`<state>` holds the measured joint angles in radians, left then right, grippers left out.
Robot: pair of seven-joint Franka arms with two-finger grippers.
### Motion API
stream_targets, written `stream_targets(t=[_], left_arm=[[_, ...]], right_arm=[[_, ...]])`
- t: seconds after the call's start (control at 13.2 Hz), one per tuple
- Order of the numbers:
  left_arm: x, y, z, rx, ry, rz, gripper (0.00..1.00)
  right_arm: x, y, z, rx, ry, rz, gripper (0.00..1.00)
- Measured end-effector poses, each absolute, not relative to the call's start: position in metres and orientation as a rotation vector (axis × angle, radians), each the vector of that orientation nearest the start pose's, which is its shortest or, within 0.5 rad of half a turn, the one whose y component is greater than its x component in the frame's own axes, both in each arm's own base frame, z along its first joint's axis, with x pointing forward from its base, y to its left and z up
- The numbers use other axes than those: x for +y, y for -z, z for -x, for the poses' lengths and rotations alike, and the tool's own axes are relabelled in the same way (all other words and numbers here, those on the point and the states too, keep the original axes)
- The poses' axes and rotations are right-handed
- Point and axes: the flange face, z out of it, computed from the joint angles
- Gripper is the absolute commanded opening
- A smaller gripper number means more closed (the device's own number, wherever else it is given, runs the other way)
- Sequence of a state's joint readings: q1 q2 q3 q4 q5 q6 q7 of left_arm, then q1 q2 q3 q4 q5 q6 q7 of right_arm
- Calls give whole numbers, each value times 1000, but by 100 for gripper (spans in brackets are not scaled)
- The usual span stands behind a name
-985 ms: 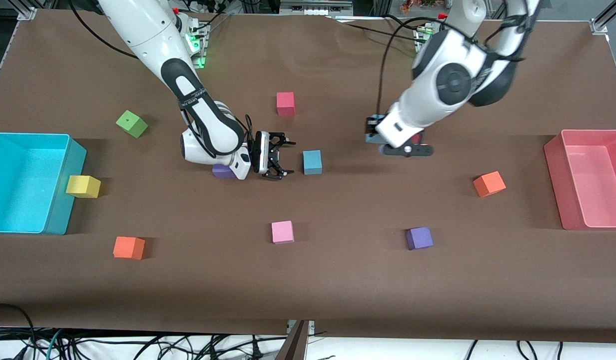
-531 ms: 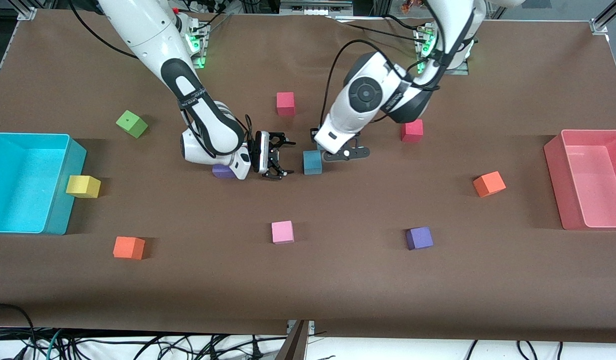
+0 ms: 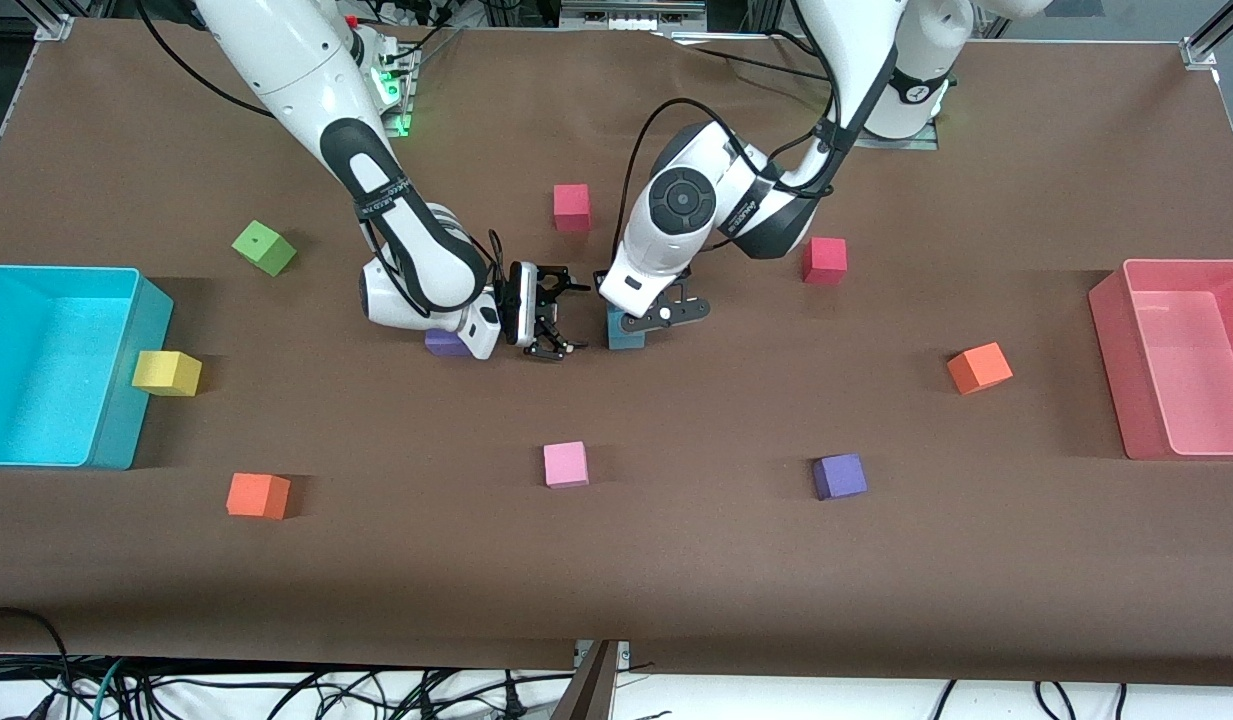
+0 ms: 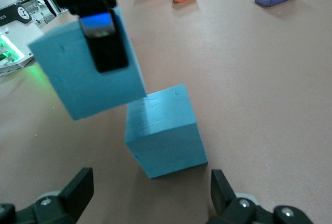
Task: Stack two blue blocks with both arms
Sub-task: 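Lower the held cube onto the first light blue cube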
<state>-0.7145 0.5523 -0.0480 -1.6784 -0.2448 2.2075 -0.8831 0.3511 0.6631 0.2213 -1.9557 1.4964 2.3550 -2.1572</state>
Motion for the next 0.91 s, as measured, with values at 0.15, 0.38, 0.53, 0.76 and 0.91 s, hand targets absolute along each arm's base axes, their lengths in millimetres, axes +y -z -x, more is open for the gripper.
stream_targets(t=[0.15, 0.38, 0.53, 0.76, 0.91], left_arm=[[-472, -277, -490, -463, -259, 3240, 0], [-476, -269, -491, -462, -250, 3236, 0], [-481, -265, -488, -452, -253, 3232, 0], [-481, -263, -488, -450, -245, 3227, 0], [-481, -263, -488, -451, -241, 3225, 0]], right_arm=[[334, -131, -492, -1406, 632, 1695, 100], [334, -131, -492, -1407, 633, 1694, 100], [334, -131, -492, -1407, 633, 1694, 100], [334, -131, -492, -1407, 634, 1694, 100], [334, -131, -492, -1408, 635, 1693, 100]])
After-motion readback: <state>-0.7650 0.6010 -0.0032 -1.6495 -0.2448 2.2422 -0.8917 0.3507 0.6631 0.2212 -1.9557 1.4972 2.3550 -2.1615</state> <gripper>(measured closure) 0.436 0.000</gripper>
